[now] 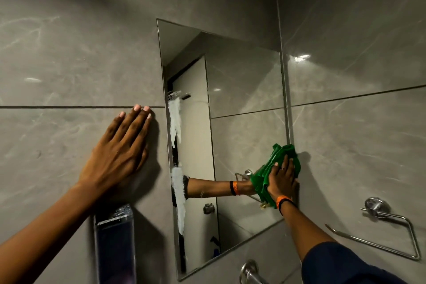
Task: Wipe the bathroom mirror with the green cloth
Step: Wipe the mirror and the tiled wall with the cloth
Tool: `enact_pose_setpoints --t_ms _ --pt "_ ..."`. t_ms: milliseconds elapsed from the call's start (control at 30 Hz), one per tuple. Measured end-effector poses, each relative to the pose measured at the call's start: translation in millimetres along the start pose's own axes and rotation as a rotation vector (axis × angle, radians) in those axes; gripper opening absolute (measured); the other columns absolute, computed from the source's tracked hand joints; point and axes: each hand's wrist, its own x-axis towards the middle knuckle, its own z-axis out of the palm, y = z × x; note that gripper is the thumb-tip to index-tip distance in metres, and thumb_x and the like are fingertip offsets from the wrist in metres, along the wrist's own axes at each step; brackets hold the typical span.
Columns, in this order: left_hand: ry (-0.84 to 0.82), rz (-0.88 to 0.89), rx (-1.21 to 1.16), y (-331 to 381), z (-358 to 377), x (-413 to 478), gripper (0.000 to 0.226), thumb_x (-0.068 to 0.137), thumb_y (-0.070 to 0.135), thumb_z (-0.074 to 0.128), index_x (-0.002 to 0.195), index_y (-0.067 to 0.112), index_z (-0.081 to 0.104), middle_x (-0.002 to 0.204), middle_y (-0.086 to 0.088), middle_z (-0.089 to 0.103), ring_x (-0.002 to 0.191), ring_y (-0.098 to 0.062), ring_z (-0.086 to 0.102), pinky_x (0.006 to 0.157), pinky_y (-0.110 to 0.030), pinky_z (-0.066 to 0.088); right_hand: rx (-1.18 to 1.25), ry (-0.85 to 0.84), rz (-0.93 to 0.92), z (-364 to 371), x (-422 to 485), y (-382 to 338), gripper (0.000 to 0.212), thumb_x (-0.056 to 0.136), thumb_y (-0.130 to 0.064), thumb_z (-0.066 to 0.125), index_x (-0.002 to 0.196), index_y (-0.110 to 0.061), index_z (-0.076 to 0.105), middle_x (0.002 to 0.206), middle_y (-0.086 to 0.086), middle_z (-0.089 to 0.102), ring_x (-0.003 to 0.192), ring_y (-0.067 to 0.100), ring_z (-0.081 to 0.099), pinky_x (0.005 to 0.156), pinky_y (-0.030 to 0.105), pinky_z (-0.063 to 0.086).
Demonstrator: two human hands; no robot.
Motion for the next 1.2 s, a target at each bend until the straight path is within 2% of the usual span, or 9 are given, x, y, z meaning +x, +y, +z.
enact_pose_setpoints --t_ms 100,267,500,700,1000,1200 --pt "-0.028 0.025 -0.026 5.8 3.0 -9.6 0.067 0.101 0.039 0.02 0.156 0.001 0.01 0.166 -0.021 0.008 0.155 -0.032 0.004 0.125 -0.053 0.014 -0.046 -0.029 0.042 13.0 -13.0 15.0 0.056 0.107 -0.022 0.031 0.158 -0.012 0.01 0.168 0.008 0.0 0.155 0.024 0.002 0.123 0.056 0.014" --pt "-0.055 0.026 -0.051 9.0 4.5 -16.4 0.068 0.101 0.041 0.021 0.156 0.002 0.011 0.165 -0.022 0.009 0.154 -0.032 0.005 0.125 -0.053 0.014 0.03 -0.045 0.178 28.6 -35.3 39.8 0.057 0.107 -0.024 0.029 0.158 -0.013 0.006 0.168 0.008 0.003 0.155 0.026 0.002 0.124 0.053 0.01" --pt "-0.034 0.017 -0.069 9.1 4.9 -17.0 0.067 0.102 0.04 0.018 0.156 0.002 0.009 0.165 -0.021 0.008 0.155 -0.031 0.003 0.126 -0.052 0.013 0.144 -0.025 0.32 44.4 -59.3 62.8 0.058 0.107 -0.024 0.03 0.158 -0.01 0.008 0.166 0.015 0.008 0.153 0.032 0.01 0.125 0.051 0.01" --pt "-0.019 0.016 -0.083 10.2 5.4 -16.5 0.066 0.102 0.038 0.019 0.156 0.002 0.009 0.165 -0.021 0.008 0.155 -0.031 0.003 0.126 -0.051 0.012 0.208 -0.047 0.469 51.1 -78.5 68.9 0.058 0.107 -0.034 0.027 0.158 -0.011 0.011 0.166 0.016 0.009 0.153 0.032 0.012 0.125 0.048 0.008" --pt "-0.008 0.008 -0.071 10.0 7.9 -17.5 0.067 0.102 0.038 0.02 0.156 0.002 0.006 0.166 -0.02 0.005 0.155 -0.029 -0.002 0.127 -0.05 0.008 0.142 -0.002 0.422 71.1 -135.1 56.0 0.058 0.106 -0.033 0.028 0.158 -0.011 0.014 0.165 0.016 0.015 0.152 0.034 0.015 0.125 0.056 0.003" --pt "0.004 0.007 -0.069 9.0 9.7 -17.3 0.067 0.102 0.038 0.02 0.156 0.003 0.004 0.166 -0.019 0.003 0.155 -0.028 -0.003 0.127 -0.047 0.004 0.101 0.039 0.325 89.2 -193.0 33.2 0.06 0.105 -0.031 0.032 0.157 -0.009 0.013 0.165 0.015 0.015 0.153 0.03 0.013 0.124 0.057 0.009"
